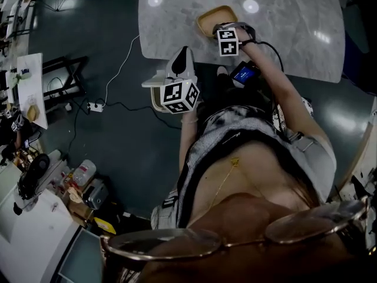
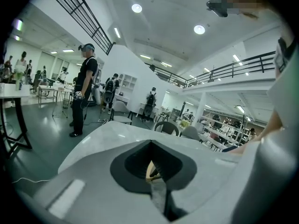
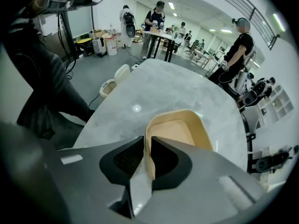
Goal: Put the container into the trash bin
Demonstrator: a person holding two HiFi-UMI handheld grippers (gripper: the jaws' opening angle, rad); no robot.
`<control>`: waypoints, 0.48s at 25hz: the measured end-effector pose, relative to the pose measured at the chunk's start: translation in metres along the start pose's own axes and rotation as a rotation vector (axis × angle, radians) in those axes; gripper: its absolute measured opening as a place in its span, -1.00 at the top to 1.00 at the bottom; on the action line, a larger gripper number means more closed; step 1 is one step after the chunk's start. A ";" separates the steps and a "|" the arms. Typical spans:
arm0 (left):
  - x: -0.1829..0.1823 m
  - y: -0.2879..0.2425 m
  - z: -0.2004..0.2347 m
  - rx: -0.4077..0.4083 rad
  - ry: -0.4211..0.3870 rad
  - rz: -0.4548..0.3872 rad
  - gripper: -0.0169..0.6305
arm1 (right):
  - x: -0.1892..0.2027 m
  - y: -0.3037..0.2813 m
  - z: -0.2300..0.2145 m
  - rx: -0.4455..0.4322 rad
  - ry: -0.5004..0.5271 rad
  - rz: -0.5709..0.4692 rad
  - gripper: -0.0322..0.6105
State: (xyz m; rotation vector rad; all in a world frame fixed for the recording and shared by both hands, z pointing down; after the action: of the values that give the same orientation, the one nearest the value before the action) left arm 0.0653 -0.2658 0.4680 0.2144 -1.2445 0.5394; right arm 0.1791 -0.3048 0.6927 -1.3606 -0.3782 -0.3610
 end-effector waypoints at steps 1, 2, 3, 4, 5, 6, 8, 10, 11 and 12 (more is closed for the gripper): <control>0.001 0.000 0.002 -0.004 0.001 0.000 0.95 | 0.001 -0.006 -0.002 -0.004 0.013 0.007 0.72; 0.002 0.000 0.005 -0.007 0.002 0.000 0.94 | 0.001 -0.011 -0.004 -0.005 0.025 0.010 0.73; 0.004 0.000 0.008 -0.010 0.001 0.002 0.94 | 0.000 -0.014 -0.006 -0.003 0.033 0.008 0.77; 0.005 0.001 0.009 -0.012 0.000 0.005 0.94 | -0.002 -0.015 -0.007 0.000 0.036 0.004 0.78; 0.005 0.003 0.009 -0.014 -0.001 0.008 0.94 | -0.003 -0.015 -0.007 0.002 0.039 -0.001 0.78; 0.006 0.004 0.008 -0.016 -0.002 0.011 0.95 | -0.004 -0.013 -0.007 0.006 0.042 -0.005 0.78; 0.009 0.007 0.006 -0.016 0.001 0.016 0.94 | -0.004 -0.009 -0.006 0.011 0.050 -0.010 0.78; 0.011 0.008 0.005 -0.013 0.004 0.021 0.94 | -0.005 -0.005 -0.005 0.012 0.046 -0.016 0.78; 0.011 0.008 0.005 -0.011 0.005 0.025 0.95 | -0.006 -0.002 -0.006 0.012 0.040 -0.022 0.78; 0.011 0.009 0.005 -0.007 0.006 0.028 0.94 | -0.008 0.001 -0.006 0.013 0.033 -0.027 0.78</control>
State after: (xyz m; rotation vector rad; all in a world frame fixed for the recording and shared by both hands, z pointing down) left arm 0.0594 -0.2574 0.4785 0.1895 -1.2445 0.5593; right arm 0.1724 -0.3099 0.6873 -1.3361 -0.3715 -0.4021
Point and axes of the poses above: the fingertips, and each gripper's own axes: y backward along the fingers, z to its left, x out of its underside, the point moved 2 cm from there along y, backward along the fingers, and after that the axes turned 12 degrees about -z, right-handed, at the moved point
